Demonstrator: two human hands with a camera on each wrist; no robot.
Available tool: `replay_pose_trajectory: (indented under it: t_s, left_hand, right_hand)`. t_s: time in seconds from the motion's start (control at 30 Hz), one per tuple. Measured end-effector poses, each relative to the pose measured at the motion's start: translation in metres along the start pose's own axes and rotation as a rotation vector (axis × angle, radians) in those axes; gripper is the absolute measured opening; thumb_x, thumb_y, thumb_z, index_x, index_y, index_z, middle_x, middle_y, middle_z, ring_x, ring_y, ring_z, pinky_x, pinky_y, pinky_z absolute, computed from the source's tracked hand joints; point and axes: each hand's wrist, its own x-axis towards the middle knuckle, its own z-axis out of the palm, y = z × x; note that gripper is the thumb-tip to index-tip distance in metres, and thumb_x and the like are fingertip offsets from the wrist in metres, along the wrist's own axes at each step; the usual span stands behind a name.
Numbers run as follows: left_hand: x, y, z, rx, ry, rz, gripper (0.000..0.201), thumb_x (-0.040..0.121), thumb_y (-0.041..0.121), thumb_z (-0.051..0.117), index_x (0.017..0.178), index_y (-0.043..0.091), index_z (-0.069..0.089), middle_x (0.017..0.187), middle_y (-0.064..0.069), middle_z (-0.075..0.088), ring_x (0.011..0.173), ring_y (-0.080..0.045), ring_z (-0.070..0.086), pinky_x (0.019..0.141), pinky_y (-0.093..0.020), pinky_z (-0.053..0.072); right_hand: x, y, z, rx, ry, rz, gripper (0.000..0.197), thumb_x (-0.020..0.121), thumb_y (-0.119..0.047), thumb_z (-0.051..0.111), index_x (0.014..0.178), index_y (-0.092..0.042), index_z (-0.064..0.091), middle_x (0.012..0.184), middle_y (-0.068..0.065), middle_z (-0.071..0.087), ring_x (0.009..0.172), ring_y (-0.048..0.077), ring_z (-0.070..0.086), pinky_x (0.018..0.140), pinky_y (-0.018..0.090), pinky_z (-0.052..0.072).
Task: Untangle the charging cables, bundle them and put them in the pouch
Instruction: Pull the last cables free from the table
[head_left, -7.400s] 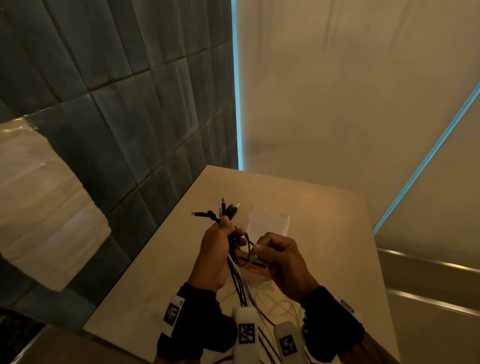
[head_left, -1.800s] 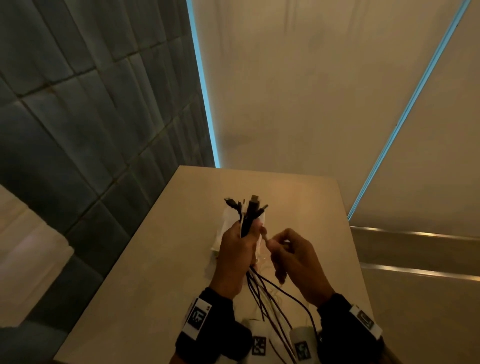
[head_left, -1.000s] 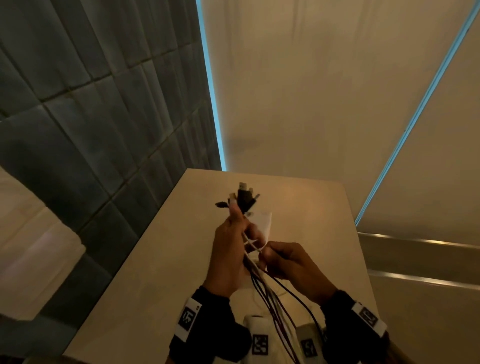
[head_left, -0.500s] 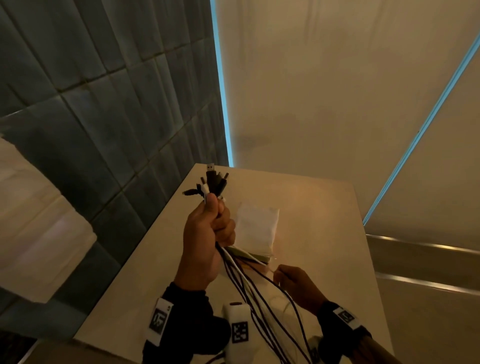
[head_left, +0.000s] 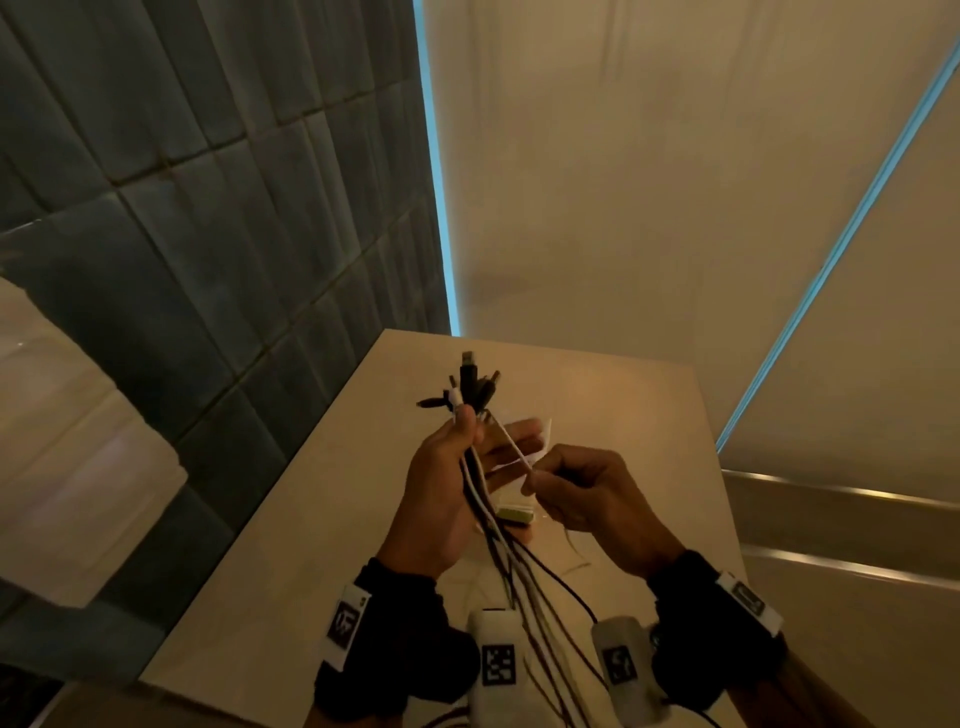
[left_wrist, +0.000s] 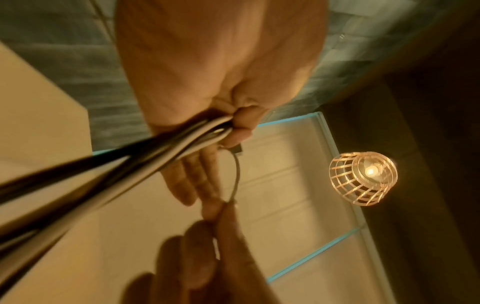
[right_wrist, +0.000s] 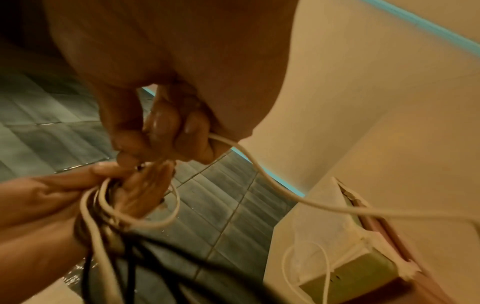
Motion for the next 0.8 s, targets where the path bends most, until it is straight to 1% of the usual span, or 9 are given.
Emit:
replay_pose_trajectory:
  t_s: [0.07, 0.1, 0.17, 0.27, 0.33, 0.43, 0.57, 0.7, 0.8]
  left_hand:
    - [-0.004, 0.004, 0.005, -0.13, -0.082, 0.065, 0.042, 0.099, 0.04, 0.033, 0.093, 0.004, 0.055, 0.086, -0.014, 0.07, 0.076, -0.027, 0.067, 0.077, -0.04, 0.051]
    - [-0.007, 0.007, 0.007, -0.192, -0.108, 0.109, 0.037, 0.099, 0.039, 0.036, 0.081, 0.009, 0.05, 0.073, -0.008, 0.062, 0.062, -0.021, 0.057, 0.068, -0.034, 0.047]
    - [-0.008, 0.01, 0.006, -0.28, -0.146, 0.184, 0.036, 0.1, 0.036, 0.037, 0.071, 0.015, 0.045, 0.063, 0.001, 0.043, 0.051, -0.011, 0.035, 0.055, -0.026, 0.031]
    - [-0.008, 0.015, 0.001, -0.322, -0.161, 0.246, 0.036, 0.099, 0.036, 0.037, 0.07, 0.017, 0.043, 0.062, 0.005, 0.034, 0.05, -0.007, 0.027, 0.052, -0.025, 0.019]
    - [-0.01, 0.015, -0.001, -0.313, -0.153, 0.267, 0.035, 0.098, 0.036, 0.038, 0.07, 0.017, 0.042, 0.062, 0.005, 0.033, 0.049, -0.007, 0.025, 0.051, -0.026, 0.017]
    - [-0.012, 0.017, -0.004, -0.325, -0.142, 0.302, 0.034, 0.099, 0.036, 0.037, 0.07, 0.017, 0.039, 0.06, 0.007, 0.032, 0.047, -0.006, 0.025, 0.048, -0.023, 0.019]
    - [-0.016, 0.025, -0.011, -0.36, -0.112, 0.324, 0.034, 0.098, 0.034, 0.037, 0.069, 0.017, 0.04, 0.057, 0.008, 0.031, 0.046, -0.005, 0.026, 0.047, -0.022, 0.021]
    - [-0.021, 0.031, -0.02, -0.365, -0.1, 0.323, 0.033, 0.097, 0.035, 0.036, 0.07, 0.017, 0.041, 0.056, 0.008, 0.032, 0.046, -0.005, 0.026, 0.048, -0.022, 0.022]
    - [-0.024, 0.036, -0.028, -0.366, -0.126, 0.324, 0.033, 0.099, 0.036, 0.034, 0.072, 0.017, 0.041, 0.057, 0.008, 0.034, 0.047, -0.005, 0.028, 0.049, -0.021, 0.024]
  right_hand:
    - [-0.003, 0.004, 0.0, -0.011, -0.03, 0.008, 0.02, 0.091, -0.007, 0.059, 0.081, 0.01, 0.063, 0.056, 0.001, 0.049, 0.049, 0.008, 0.038, 0.047, 0.018, 0.03]
    - [-0.004, 0.009, 0.0, -0.018, -0.03, 0.015, 0.021, 0.092, -0.006, 0.058, 0.081, 0.012, 0.062, 0.057, -0.001, 0.05, 0.05, 0.007, 0.038, 0.048, 0.016, 0.03]
    - [-0.007, 0.019, -0.003, -0.067, -0.02, 0.029, 0.023, 0.093, -0.005, 0.056, 0.08, 0.013, 0.062, 0.058, -0.004, 0.051, 0.052, 0.004, 0.04, 0.051, 0.015, 0.031]
    - [-0.011, 0.04, -0.01, -0.128, 0.004, 0.057, 0.023, 0.095, -0.002, 0.053, 0.078, 0.01, 0.063, 0.06, -0.006, 0.056, 0.055, -0.001, 0.045, 0.055, 0.012, 0.035]
    - [-0.013, 0.055, -0.014, -0.193, 0.021, 0.064, 0.024, 0.095, -0.006, 0.054, 0.075, 0.004, 0.064, 0.064, -0.003, 0.054, 0.059, 0.004, 0.044, 0.059, 0.015, 0.036]
    - [-0.017, 0.081, -0.019, -0.246, 0.042, 0.093, 0.025, 0.095, -0.006, 0.054, 0.073, 0.001, 0.062, 0.064, 0.0, 0.049, 0.06, 0.008, 0.041, 0.058, 0.017, 0.036]
    - [-0.034, 0.118, -0.026, -0.272, 0.065, 0.214, 0.027, 0.096, -0.006, 0.053, 0.071, 0.001, 0.06, 0.054, -0.011, 0.045, 0.053, 0.004, 0.038, 0.054, 0.014, 0.033]
    - [-0.05, 0.145, -0.028, -0.314, 0.075, 0.312, 0.031, 0.097, -0.011, 0.053, 0.068, -0.002, 0.059, 0.052, -0.01, 0.044, 0.051, 0.003, 0.038, 0.053, 0.014, 0.033]
    - [-0.062, 0.165, -0.034, -0.357, 0.083, 0.42, 0.036, 0.099, -0.013, 0.051, 0.064, -0.009, 0.059, 0.05, -0.009, 0.044, 0.046, 0.0, 0.038, 0.051, 0.014, 0.032]
